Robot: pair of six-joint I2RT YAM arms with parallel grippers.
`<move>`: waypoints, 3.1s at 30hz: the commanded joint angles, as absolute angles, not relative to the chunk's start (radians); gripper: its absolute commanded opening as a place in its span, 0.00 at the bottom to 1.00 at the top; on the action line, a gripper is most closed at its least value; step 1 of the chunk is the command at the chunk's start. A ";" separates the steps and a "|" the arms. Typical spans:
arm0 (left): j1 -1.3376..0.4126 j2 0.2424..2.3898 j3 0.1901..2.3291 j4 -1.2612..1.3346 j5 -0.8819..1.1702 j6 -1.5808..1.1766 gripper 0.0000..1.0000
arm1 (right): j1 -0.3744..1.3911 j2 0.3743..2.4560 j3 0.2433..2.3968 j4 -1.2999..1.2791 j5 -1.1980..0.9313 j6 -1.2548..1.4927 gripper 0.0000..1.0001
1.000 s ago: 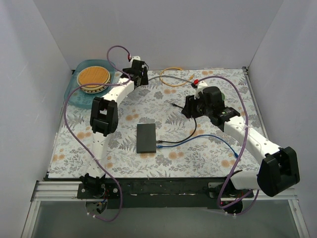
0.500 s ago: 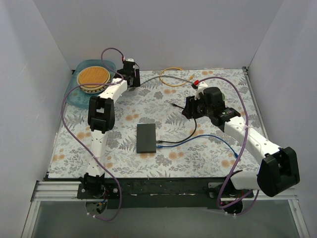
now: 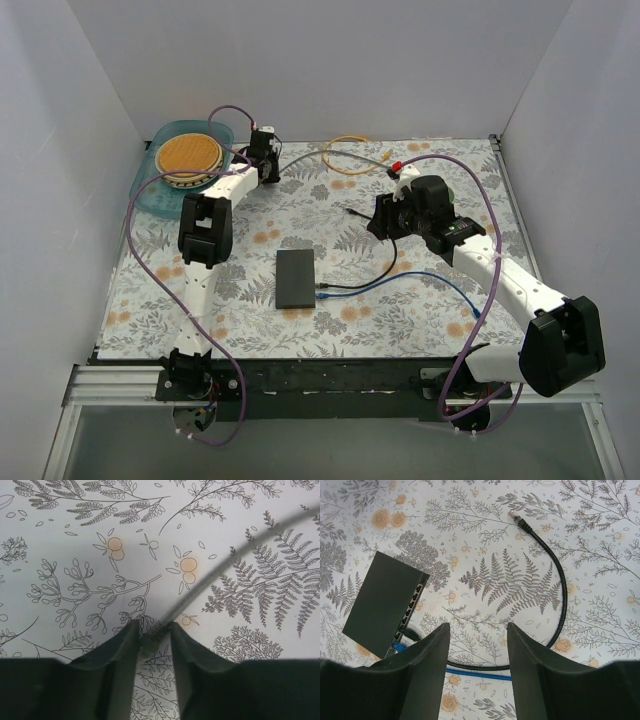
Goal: Insert the plug into the switch port
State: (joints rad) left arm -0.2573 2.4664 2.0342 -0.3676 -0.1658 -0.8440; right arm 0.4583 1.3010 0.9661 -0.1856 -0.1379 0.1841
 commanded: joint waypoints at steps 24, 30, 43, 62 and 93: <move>-0.324 1.824 1.451 -0.299 0.509 -0.977 0.00 | 0.449 1.160 0.976 -0.170 -0.270 0.147 0.56; -0.396 1.634 1.203 -0.317 0.604 -0.973 0.00 | 0.451 1.146 0.953 -0.134 -0.383 0.121 0.56; -0.485 1.548 0.991 -0.543 0.380 -0.967 0.00 | 0.491 1.183 0.891 -0.040 -0.603 0.091 0.57; -0.483 1.267 0.973 -0.522 0.018 -1.060 0.79 | 0.710 1.347 0.900 0.034 -0.529 -0.051 0.60; -0.891 1.397 0.870 -0.460 -0.376 -1.098 0.53 | 0.632 1.292 0.902 -0.086 -0.083 0.130 0.60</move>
